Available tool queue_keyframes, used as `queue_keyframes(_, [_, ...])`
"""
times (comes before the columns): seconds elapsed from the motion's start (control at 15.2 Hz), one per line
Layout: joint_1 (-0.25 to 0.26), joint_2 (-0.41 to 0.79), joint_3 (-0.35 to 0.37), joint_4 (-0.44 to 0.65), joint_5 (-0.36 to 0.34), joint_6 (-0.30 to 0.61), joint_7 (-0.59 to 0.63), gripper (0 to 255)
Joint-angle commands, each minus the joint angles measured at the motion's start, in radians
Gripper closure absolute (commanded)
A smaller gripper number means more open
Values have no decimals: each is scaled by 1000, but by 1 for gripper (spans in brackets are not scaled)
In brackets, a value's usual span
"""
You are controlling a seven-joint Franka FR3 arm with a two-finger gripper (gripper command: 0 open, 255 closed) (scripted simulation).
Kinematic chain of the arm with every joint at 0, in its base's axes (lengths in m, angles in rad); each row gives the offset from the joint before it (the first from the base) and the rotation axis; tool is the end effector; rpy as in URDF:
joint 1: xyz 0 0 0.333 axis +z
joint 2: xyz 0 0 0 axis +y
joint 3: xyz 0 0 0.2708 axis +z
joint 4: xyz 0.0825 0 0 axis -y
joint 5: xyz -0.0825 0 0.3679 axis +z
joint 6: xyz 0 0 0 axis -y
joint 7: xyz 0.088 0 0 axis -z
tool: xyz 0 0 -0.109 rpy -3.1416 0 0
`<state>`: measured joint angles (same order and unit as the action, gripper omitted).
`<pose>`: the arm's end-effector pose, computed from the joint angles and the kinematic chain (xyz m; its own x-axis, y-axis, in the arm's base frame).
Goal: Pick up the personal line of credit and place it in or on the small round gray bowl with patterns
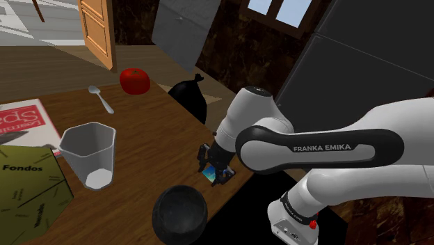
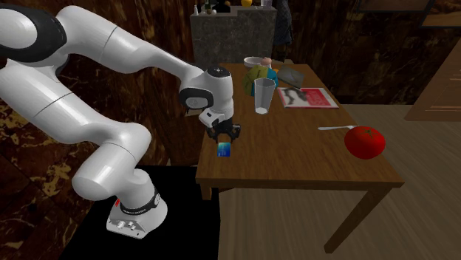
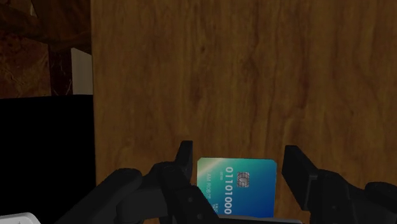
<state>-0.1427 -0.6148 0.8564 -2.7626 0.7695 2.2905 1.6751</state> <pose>0.3018 0.2198 0.3076 0.0029 -0.9894 -0.1453 -0.9996 0.0013 -0.0286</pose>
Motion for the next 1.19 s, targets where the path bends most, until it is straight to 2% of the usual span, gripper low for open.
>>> queue_keyframes(0.0, [0,1,1,-1,0,1,0,255])
queue_keyframes(0.53, [0,1,1,-1,0,1,0,255])
queue_keyframes(1.12, [14,-102,-84,57,-57,-160,28,255])
